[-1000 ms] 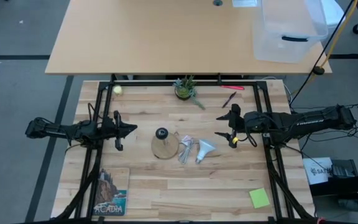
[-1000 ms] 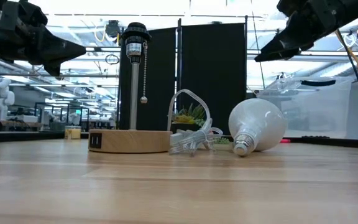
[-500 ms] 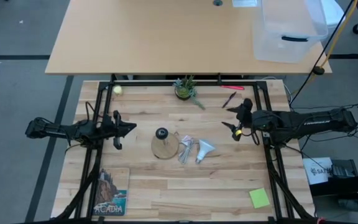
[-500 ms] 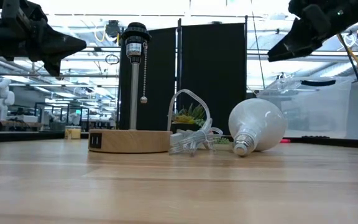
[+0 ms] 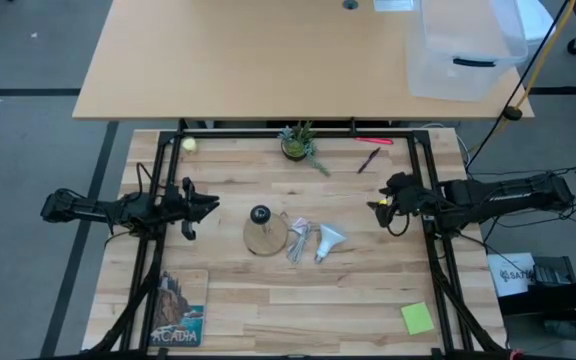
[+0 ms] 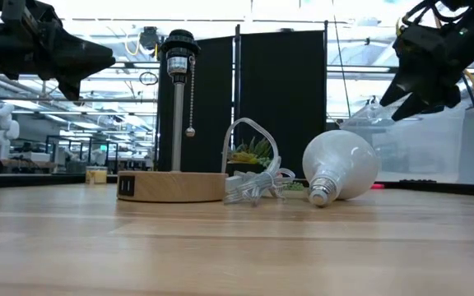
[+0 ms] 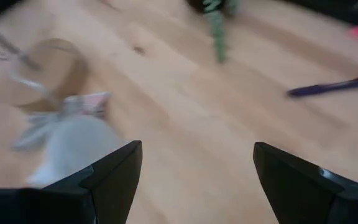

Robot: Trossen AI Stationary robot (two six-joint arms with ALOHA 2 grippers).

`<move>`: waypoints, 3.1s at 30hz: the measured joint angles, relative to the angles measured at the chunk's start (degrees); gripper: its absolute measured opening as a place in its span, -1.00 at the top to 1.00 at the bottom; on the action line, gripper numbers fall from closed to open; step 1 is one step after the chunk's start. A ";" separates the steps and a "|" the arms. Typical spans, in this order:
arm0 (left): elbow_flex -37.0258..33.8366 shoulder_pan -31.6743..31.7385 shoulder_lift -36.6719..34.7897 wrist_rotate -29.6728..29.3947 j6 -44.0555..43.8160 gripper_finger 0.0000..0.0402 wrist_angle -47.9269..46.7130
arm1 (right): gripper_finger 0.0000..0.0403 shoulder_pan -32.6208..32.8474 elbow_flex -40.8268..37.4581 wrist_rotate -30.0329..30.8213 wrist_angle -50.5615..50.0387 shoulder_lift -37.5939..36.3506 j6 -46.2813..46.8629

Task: Screw lightbulb
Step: Insert the lightbulb into the lamp

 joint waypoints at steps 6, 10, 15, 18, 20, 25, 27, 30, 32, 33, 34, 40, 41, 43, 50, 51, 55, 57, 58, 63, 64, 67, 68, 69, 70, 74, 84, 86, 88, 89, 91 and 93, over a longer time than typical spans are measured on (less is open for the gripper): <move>0.00 0.00 0.00 0.04 -1.70 0.37 -0.31 | -0.49 3.65 -5.60 -2.71 12.10 1.13 3.31; 0.00 0.00 0.00 0.09 -1.51 0.23 -0.42 | -0.49 5.21 -10.09 -2.93 21.87 2.80 5.26; 0.00 0.00 0.00 0.38 -1.70 0.18 -0.42 | -0.49 8.18 -13.83 -6.80 32.49 5.30 7.62; 0.00 0.00 0.00 2.34 -1.94 0.18 -0.42 | -0.49 11.22 -14.54 -7.19 35.46 7.25 7.47; 0.00 0.00 0.00 3.96 -2.05 0.18 -0.42 | -0.49 13.23 -14.54 -7.01 35.35 8.58 5.91; 0.00 -0.14 0.33 2.68 -2.07 0.18 1.24 | -0.49 17.04 -14.54 -2.66 35.16 12.62 2.80; 0.00 -0.64 1.13 1.58 -1.70 0.18 2.36 | -0.49 18.07 -14.54 -0.54 35.18 14.29 1.66; 0.40 -1.30 3.04 0.92 0.83 0.18 3.92 | -0.49 19.02 -14.54 0.77 36.11 16.26 -2.36; 1.61 -1.53 4.70 -0.19 2.73 0.18 3.93 | -0.49 19.21 -14.54 2.19 36.98 17.24 -5.11; 2.32 -1.51 5.48 -0.61 3.31 0.18 4.03 | -0.49 19.17 -14.54 2.90 37.61 17.62 -6.48; 2.98 -1.51 6.29 -0.73 3.90 0.18 4.19 | -0.49 19.12 -14.54 3.61 38.36 17.92 -7.95; 5.18 -1.51 10.93 -0.87 4.29 0.18 4.70 | -0.49 19.10 -14.19 6.90 39.82 18.68 -15.63; 5.18 -1.51 11.63 -0.87 3.88 0.18 4.91 | -0.49 19.10 -14.19 6.87 40.20 18.68 -16.57; 5.18 -1.51 13.23 -0.87 2.72 0.18 5.31 | -0.49 19.10 -14.19 6.79 41.16 18.68 -18.20; 5.18 -1.51 19.75 -1.68 3.21 0.18 14.16 | -0.49 19.10 -14.13 4.93 42.07 18.71 -13.93; 5.18 -1.51 20.43 -1.69 3.63 0.18 15.98 | -0.49 19.10 -14.13 4.90 41.83 18.71 -11.43; 5.18 -0.68 22.26 -1.95 3.09 0.18 20.77 | -0.49 18.97 -14.13 0.90 42.02 18.71 0.93; 5.18 0.00 22.65 -2.03 1.71 0.18 21.09 | -0.49 18.98 -14.13 -3.38 42.11 18.71 8.32; 5.18 0.28 22.69 -2.03 1.31 0.18 20.91 | -0.49 18.99 -14.13 -5.52 42.11 18.71 12.38; 5.18 0.97 23.02 -2.05 1.54 0.18 20.52 | -0.49 20.76 -14.13 -10.14 43.09 20.07 27.13; 5.18 1.17 23.02 -2.05 1.56 0.18 20.50 | -0.49 21.01 -14.11 -10.19 43.72 20.62 28.63; 5.18 2.00 23.02 -2.03 1.56 0.18 20.44 | -0.49 20.96 -14.11 -10.15 47.13 23.59 30.96; 5.18 2.13 23.02 -2.04 1.53 0.18 20.22 | -0.49 20.93 -14.11 -9.96 48.81 24.95 31.36; 5.18 2.20 23.02 -2.03 1.51 0.18 20.06 | -0.49 20.92 -14.10 -9.58 50.44 26.54 31.60; 5.18 2.31 23.02 -2.05 1.51 0.18 20.01 | -0.49 20.80 -14.02 -8.88 52.09 28.25 31.98; 5.18 2.27 23.02 -2.03 1.47 0.18 19.98 | -0.49 20.41 -10.87 -7.98 52.99 35.80 33.06; 5.18 2.27 22.99 -2.03 1.00 0.18 20.11 | -0.49 18.66 2.09 -5.09 52.99 50.33 35.89; 5.18 2.27 22.99 -2.03 0.97 0.18 20.11 | -0.49 18.03 4.68 -5.13 51.55 52.57 37.11; 5.18 2.27 22.99 -2.03 0.97 0.18 20.13 | -0.49 17.69 7.06 -5.13 48.10 54.54 39.00; 5.18 2.27 22.99 -2.03 1.00 0.18 20.09 | -0.49 17.56 8.03 -5.07 46.29 55.40 40.24; 5.18 2.27 22.99 -1.52 1.10 0.18 19.89 | -0.49 17.34 9.66 -5.07 43.61 56.88 42.92; 5.18 2.27 22.99 -0.29 1.24 0.18 19.78 | -0.49 17.10 10.91 -4.44 41.94 57.89 45.52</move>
